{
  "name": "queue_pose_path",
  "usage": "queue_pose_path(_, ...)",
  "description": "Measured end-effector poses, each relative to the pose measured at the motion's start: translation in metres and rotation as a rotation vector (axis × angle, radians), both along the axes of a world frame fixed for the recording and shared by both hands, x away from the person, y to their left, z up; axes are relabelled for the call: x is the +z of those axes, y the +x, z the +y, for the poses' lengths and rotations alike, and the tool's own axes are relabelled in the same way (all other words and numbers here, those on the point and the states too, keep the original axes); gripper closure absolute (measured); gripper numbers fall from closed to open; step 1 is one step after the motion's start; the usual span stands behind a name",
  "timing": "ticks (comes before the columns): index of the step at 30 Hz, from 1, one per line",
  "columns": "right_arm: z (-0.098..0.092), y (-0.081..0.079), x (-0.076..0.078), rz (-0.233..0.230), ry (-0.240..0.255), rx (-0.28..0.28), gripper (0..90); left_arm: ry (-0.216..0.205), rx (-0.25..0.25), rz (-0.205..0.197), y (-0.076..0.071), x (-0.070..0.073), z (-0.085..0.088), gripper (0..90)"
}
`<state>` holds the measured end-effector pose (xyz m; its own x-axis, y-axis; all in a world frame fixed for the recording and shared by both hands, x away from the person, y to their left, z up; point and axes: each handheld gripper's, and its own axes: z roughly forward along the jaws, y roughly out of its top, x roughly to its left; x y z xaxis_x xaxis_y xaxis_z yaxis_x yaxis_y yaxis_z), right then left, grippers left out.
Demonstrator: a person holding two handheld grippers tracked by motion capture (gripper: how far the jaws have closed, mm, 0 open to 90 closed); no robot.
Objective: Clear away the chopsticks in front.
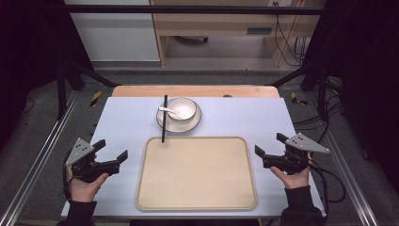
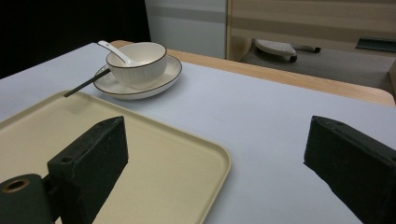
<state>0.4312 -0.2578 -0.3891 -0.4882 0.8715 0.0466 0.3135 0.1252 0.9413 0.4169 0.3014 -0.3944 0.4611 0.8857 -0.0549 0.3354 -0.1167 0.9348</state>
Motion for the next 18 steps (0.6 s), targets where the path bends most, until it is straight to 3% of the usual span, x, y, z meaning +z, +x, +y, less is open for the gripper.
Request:
queue_pose_path(9, 0.002, 0.0, 0.0, 0.005, -0.003, -0.001, 6.4, 0.014, -0.005, 0.011, 0.003, -0.002, -0.007, 6.3)
queue_pose_path(18, 0.007, 0.001, 0.0, 0.007, -0.01, 0.005, 6.6, 0.027, -0.004, 0.038, 0.016, -0.005, -0.015, 6.7)
